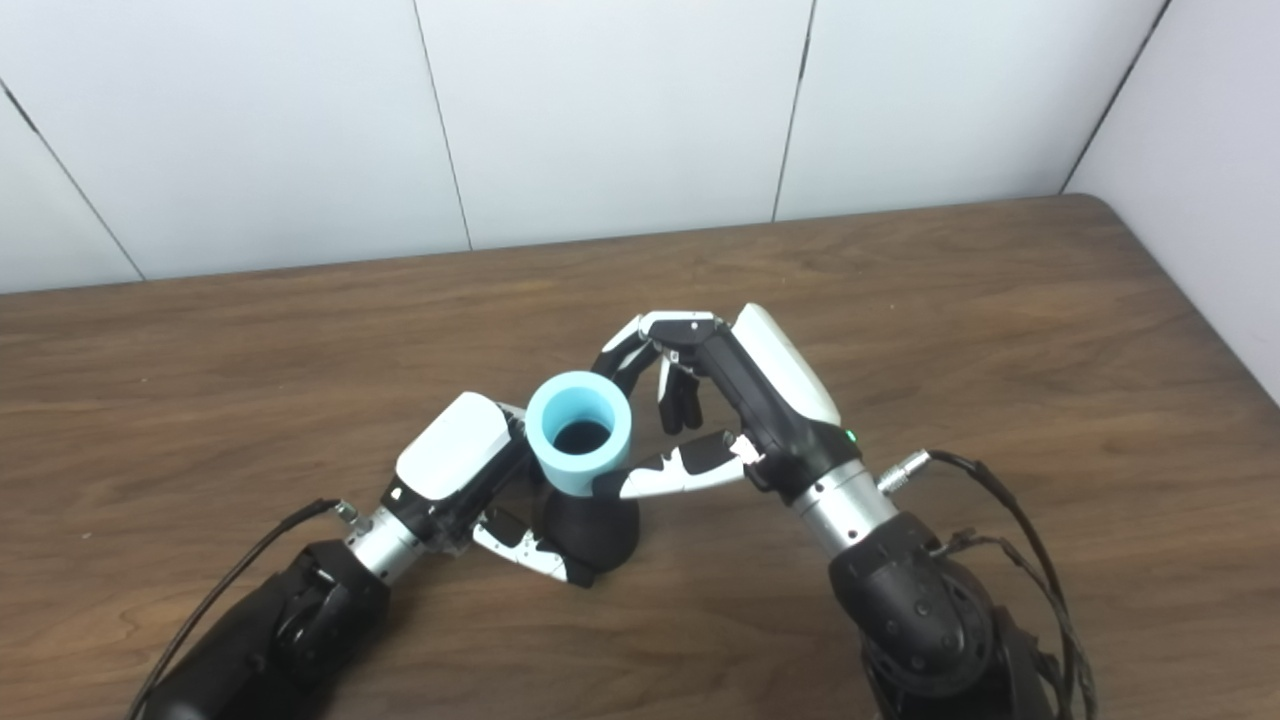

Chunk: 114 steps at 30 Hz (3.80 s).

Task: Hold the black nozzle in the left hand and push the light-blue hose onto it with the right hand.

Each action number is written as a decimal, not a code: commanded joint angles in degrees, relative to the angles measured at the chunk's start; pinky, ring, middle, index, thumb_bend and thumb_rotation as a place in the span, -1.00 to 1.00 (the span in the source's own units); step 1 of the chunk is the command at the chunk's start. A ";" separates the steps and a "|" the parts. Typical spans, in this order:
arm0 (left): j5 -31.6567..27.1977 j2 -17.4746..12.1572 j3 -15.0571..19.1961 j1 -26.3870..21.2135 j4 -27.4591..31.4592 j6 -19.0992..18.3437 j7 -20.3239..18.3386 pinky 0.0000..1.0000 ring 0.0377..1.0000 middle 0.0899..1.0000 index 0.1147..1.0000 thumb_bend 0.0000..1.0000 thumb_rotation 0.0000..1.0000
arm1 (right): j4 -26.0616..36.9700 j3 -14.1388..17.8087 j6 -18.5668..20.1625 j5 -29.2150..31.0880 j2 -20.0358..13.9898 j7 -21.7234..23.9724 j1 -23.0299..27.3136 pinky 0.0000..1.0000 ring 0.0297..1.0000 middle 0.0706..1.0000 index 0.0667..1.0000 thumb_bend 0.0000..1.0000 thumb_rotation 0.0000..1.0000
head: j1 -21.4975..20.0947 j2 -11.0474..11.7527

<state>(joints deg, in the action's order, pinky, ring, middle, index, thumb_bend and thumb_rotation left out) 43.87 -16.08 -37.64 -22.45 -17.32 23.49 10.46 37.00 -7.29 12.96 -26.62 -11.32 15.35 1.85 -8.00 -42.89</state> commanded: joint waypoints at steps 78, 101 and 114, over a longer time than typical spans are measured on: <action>5.42 1.56 -6.01 9.05 -14.80 3.01 0.38 -0.63 -0.54 -0.23 -0.12 0.04 -1.00 | 17.43 3.43 2.63 -16.74 -12.16 25.93 28.73 0.92 0.75 0.74 0.73 0.81 0.86 | -0.83 3.24; 5.77 1.87 -6.19 8.73 -15.63 2.87 0.48 -0.76 -0.72 -0.16 -0.16 0.05 -1.00 | 17.43 1.79 -18.10 -18.89 -13.08 39.93 29.06 1.00 1.00 1.00 1.00 0.97 0.93 | -0.80 3.86; 5.66 1.74 -6.05 8.91 -15.22 2.56 -0.47 -0.73 -0.69 -0.16 -0.16 0.05 -1.00 | 17.43 2.58 -23.19 -17.52 -11.72 44.37 25.72 1.00 1.00 1.00 0.99 0.94 0.96 | -0.71 3.70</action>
<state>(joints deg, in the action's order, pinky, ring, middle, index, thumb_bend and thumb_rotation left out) 46.83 -14.79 -38.74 -24.85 -21.58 25.91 11.61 52.25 -5.75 -8.62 -44.45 -22.69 58.88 25.87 -8.70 -39.11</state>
